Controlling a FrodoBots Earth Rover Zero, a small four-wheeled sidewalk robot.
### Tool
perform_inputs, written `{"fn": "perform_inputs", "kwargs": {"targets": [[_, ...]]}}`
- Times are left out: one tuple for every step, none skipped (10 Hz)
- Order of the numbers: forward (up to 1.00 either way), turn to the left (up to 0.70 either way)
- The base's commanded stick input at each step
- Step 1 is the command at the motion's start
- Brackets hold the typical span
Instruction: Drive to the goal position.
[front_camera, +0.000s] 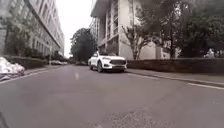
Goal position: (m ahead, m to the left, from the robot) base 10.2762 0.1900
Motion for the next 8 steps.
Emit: {"fn": "perform_inputs", "kwargs": {"targets": [[0.70, 0.14], [0.70, 0.14], [0.70, 0.14], [0.70, 0.14], [0.70, 0.14], [0.70, 0.14], [0.70, 0.14], [0.70, 0.14]]}}
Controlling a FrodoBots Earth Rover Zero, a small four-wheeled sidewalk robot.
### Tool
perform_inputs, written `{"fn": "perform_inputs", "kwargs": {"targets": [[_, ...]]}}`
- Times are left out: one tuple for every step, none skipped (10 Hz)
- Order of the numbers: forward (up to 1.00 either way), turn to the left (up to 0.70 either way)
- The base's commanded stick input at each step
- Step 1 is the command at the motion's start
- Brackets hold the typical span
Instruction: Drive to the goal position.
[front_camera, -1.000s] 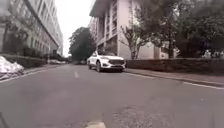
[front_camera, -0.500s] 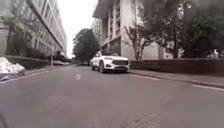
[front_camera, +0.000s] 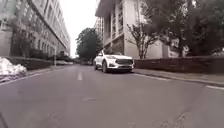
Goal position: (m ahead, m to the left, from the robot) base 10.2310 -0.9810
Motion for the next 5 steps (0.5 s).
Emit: {"fn": "perform_inputs", "kwargs": {"targets": [[0.70, 0.14], [0.70, 0.14], [0.70, 0.14], [0.70, 0.14], [0.70, 0.14]]}}
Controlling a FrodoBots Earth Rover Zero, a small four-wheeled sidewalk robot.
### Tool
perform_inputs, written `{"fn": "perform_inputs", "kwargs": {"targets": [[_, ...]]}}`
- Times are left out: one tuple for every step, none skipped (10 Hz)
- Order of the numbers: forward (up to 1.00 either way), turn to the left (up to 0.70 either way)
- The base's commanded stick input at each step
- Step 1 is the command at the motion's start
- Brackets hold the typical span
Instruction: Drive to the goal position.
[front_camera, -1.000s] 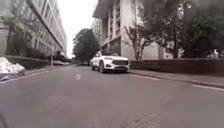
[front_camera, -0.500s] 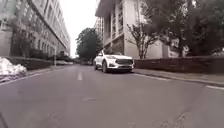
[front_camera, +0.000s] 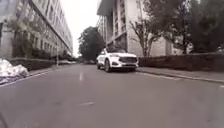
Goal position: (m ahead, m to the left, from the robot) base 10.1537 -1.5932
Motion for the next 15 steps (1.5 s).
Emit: {"fn": "perform_inputs", "kwargs": {"targets": [[0.70, 0.14], [0.70, 0.14], [0.70, 0.14], [0.70, 0.14], [0.70, 0.14], [0.70, 0.14], [0.70, 0.14], [0.70, 0.12], [0.70, 0.07], [0.70, 0.03], [0.70, 0.00], [0.70, 0.00], [0.70, 0.00], [0.70, 0.00], [0.70, 0.00]]}}
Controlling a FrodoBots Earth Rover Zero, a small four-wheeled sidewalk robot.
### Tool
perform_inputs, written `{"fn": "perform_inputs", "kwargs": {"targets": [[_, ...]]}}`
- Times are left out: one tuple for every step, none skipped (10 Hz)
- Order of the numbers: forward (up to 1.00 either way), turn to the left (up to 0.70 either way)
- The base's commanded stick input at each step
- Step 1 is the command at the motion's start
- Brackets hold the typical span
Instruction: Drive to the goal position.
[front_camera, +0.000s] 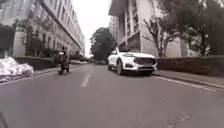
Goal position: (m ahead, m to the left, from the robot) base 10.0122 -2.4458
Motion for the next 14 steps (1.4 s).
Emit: {"fn": "perform_inputs", "kwargs": {"targets": [[0.70, 0.04], [0.70, 0.10], [0.70, 0.14], [0.70, 0.14], [0.70, 0.14], [0.70, 0.14], [0.70, 0.14], [0.70, 0.14], [0.70, 0.14], [0.70, 0.14], [0.70, 0.13], [0.70, 0.11], [0.70, 0.02], [0.70, 0.00]]}}
